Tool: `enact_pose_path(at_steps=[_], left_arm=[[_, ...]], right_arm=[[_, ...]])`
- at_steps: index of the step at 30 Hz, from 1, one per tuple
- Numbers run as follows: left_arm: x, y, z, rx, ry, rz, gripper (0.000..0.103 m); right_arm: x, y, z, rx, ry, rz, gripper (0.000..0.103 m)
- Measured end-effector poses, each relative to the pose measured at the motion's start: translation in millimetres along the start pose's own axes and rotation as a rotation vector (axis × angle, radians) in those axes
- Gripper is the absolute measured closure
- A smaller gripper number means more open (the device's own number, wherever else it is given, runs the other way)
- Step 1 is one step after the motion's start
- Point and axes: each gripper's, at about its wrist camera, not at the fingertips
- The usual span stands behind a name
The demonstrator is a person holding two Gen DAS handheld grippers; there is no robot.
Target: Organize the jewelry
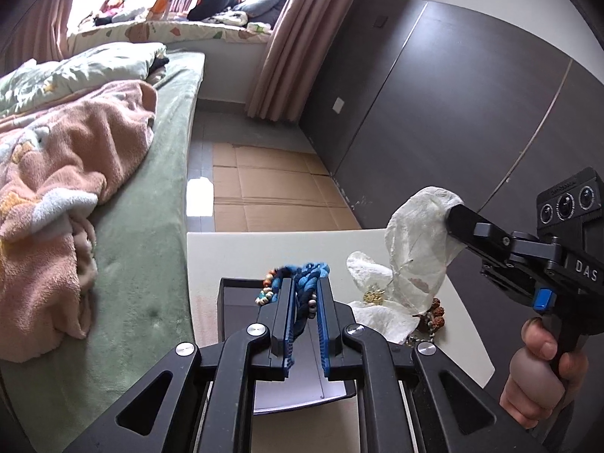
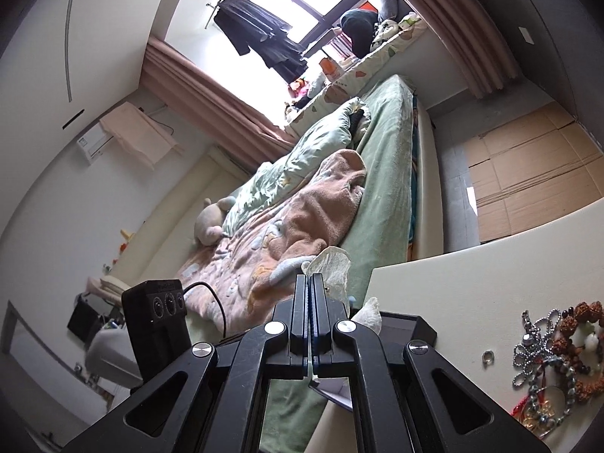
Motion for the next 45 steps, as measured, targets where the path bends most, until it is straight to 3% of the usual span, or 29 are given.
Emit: enact_pose_path(at_steps=[2, 4, 6, 14, 16, 17, 18, 19, 32, 38, 45], left_arm=[[5, 9, -2, -0.047, 0.017, 0.013, 0.060], [-1, 17, -6, -0.084, -0.021, 0.015, 0.017], [-14, 21, -9, -0.098, -0.074, 0.033, 0.008], [-51, 26, -16, -0.091, -0.130, 0.160, 0.008], [-57, 23, -19, -0.076, -0.135, 0.186, 0.008], [-58, 22, -20, -0.074, -0.136, 0.196, 0.008], [-58, 20, -21, -0.074, -0.135, 0.200, 0.008], [-59, 18, -22, -0.076, -0.136, 0.199, 0.008], [-50, -31, -19, -0.024, -0.159, 0.222, 0.008], [-47, -57, -12, 0.002, -0.198, 0.273, 0.008], [-33, -84, -5, 0.031, -0.197, 0.209, 0.008]], right_arm=[[4, -4, 0, 0.024, 0.011, -0.003, 0.100], [8, -6, -1, 0.028, 0.018, -0.016, 0.100], [12, -7, -1, 0.038, 0.030, -0.017, 0.100], [30, 2, -9, -0.006, 0.091, -0.062, 0.098], [35, 3, -12, -0.015, 0.132, -0.076, 0.073], [33, 3, -13, -0.016, 0.130, -0.089, 0.043], [29, 3, -15, -0.024, 0.113, -0.113, 0.020], [23, 4, -16, -0.037, 0.096, -0.133, 0.015], [-51, -23, -17, -0.068, 0.036, -0.281, 0.014], [-82, -45, -11, -0.021, -0.009, -0.294, 0.014], [-106, -55, -6, 0.004, -0.041, -0.285, 0.014]])
Point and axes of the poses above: each gripper's, at about its wrist camera, not at the fingertips, and x roughly the way its jaws point, y to its left, z to its top, and after that the axes turned 10 degrees about x, right-handed
